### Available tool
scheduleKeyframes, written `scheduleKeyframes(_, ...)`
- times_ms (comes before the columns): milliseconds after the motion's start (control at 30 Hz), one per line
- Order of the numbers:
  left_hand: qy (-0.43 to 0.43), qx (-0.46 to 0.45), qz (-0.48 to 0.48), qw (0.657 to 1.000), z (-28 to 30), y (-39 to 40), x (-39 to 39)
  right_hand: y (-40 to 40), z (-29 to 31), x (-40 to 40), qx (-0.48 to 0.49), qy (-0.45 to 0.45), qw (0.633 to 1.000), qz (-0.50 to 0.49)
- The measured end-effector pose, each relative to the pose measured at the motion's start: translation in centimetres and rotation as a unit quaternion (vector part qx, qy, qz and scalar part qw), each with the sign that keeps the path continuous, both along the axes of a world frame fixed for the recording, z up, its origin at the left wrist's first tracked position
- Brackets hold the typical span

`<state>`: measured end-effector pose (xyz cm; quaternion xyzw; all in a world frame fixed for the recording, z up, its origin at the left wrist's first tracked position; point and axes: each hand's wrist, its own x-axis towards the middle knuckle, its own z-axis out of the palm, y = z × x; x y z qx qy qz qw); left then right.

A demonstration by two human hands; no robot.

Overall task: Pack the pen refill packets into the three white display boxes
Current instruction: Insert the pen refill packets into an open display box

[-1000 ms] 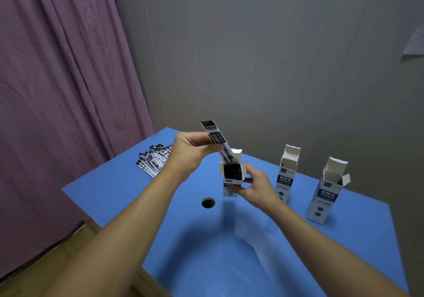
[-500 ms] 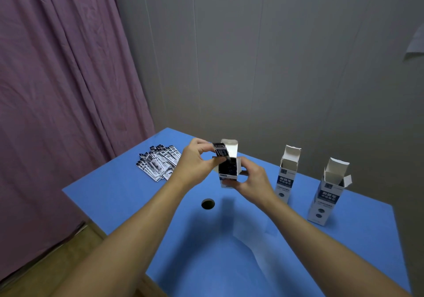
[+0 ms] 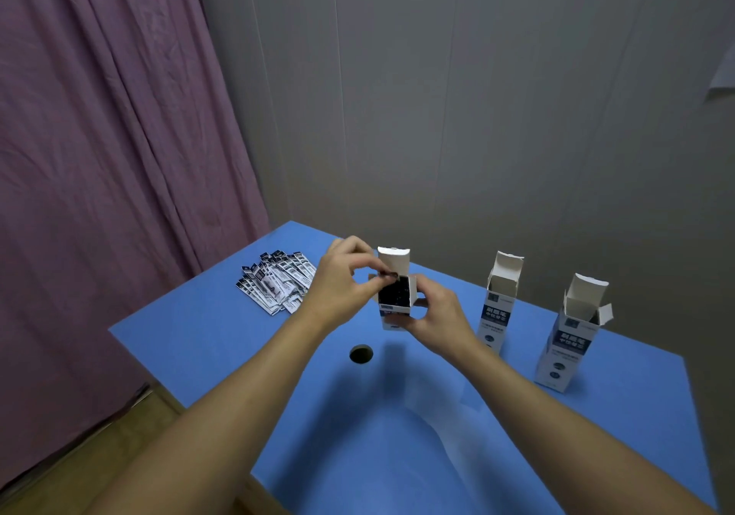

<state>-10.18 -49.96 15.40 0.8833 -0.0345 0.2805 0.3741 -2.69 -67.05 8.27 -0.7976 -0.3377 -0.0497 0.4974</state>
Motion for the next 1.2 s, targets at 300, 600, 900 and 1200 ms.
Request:
scheduleKeyframes(300,-0.003,-0.018,-0.011,1.000,-0.5,-0.3,-0.5,-0.5,-0.3,0.3,-0.011,0.007,1.000,-0.004)
scheduleKeyframes(600,-0.062,0.026,-0.017,0.998,-1.3,-0.3,-0.1,-0.8,-0.6,0.1,-0.014,0.019,1.000,-0.005)
scheduleKeyframes(900,-0.034,0.158,-0.040,0.986,-3.2,0.9,-0.4,-1.0,-0.8,-0.1,-0.013,0.044,0.999,0.002)
scheduleKeyframes(1200,0.033,0.010,0.045,0.998,-5.2,4.6,-2.7,-1.5,-2.6,2.7,-0.122,0.138,0.980,-0.078)
